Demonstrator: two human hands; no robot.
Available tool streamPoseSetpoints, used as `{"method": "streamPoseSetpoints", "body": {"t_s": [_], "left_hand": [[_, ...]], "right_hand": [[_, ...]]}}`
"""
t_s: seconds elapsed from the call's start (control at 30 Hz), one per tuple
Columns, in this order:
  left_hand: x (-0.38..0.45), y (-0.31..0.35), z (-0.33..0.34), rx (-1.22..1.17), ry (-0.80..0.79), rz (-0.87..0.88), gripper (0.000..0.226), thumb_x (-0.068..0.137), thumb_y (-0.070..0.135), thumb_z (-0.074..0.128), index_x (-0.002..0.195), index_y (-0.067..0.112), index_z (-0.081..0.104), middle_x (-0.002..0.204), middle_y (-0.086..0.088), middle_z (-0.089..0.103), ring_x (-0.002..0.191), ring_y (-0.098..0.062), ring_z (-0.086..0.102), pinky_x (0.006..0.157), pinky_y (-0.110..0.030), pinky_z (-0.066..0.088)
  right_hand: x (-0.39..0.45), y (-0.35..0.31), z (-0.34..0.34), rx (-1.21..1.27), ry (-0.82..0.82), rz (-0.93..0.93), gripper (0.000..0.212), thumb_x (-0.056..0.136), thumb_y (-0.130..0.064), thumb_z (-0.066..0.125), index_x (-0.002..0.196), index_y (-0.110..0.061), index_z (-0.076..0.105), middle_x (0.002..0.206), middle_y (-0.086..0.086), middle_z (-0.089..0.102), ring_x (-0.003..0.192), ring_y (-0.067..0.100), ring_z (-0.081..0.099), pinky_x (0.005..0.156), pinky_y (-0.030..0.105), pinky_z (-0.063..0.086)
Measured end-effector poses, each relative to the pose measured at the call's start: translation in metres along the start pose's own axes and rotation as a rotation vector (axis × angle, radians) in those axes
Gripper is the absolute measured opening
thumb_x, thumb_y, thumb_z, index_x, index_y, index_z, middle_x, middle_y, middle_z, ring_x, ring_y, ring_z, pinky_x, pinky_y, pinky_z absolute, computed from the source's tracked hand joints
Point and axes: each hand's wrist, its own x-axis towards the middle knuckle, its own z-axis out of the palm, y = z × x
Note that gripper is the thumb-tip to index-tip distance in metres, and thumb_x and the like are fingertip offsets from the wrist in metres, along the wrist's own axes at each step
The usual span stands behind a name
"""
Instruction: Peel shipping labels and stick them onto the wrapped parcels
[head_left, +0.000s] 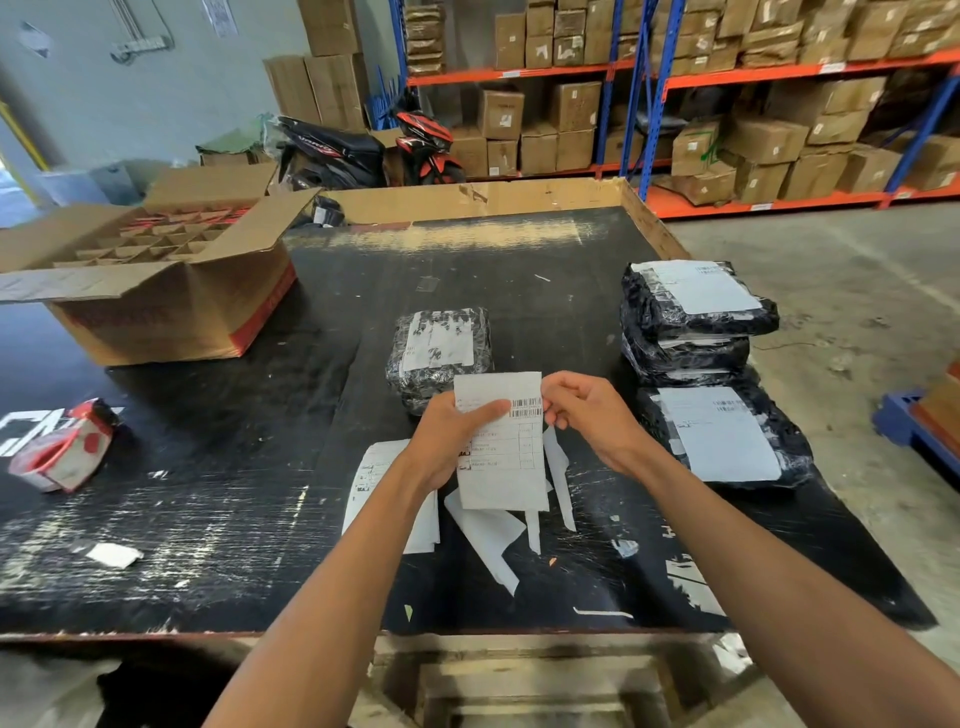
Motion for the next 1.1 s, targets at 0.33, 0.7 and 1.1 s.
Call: {"method": "streamPoseSetpoints", "body": {"t_s": [0.33, 0.7, 1.1], "left_hand": [[0.007, 0.007, 0.013, 0.426, 0.373, 0.314, 0.063, 0.076, 0.017, 0.085, 0.126, 0.022, 0.046, 0.103, -0.006, 0.055, 0.082, -0.013, 0.053, 0.074, -0.023, 0.049], [0.002, 0.032, 0.027, 0.268, 0.098, 0.357, 0.013, 0.088, 0.014, 0.074, 0.095, 0.002, 0.071, 0.081, -0.020, 0.074, 0.078, -0.033, 0.074, 0.073, -0.033, 0.061], [0.000, 0.037, 0.033, 0.221, 0.213, 0.310, 0.011, 0.088, 0.000, 0.063, 0.083, 0.000, 0.072, 0.075, -0.020, 0.072, 0.069, -0.023, 0.073, 0.063, -0.027, 0.060]], "right_hand": [[0.008, -0.003, 0.005, 0.016, 0.073, -0.037, 0.023, 0.097, -0.004, 0.057, 0.084, -0.014, 0.073, 0.071, 0.001, 0.066, 0.061, 0.006, 0.056, 0.060, 0.021, 0.045], [0.010, -0.019, 0.013, -0.315, 0.075, -0.207, 0.017, 0.098, -0.012, 0.060, 0.088, -0.016, 0.073, 0.070, -0.005, 0.071, 0.065, 0.006, 0.063, 0.067, 0.015, 0.049], [0.008, -0.027, 0.018, -0.447, 0.133, -0.234, 0.018, 0.088, -0.008, 0.062, 0.076, -0.020, 0.068, 0.061, -0.012, 0.064, 0.059, -0.001, 0.057, 0.064, 0.010, 0.044]]}}
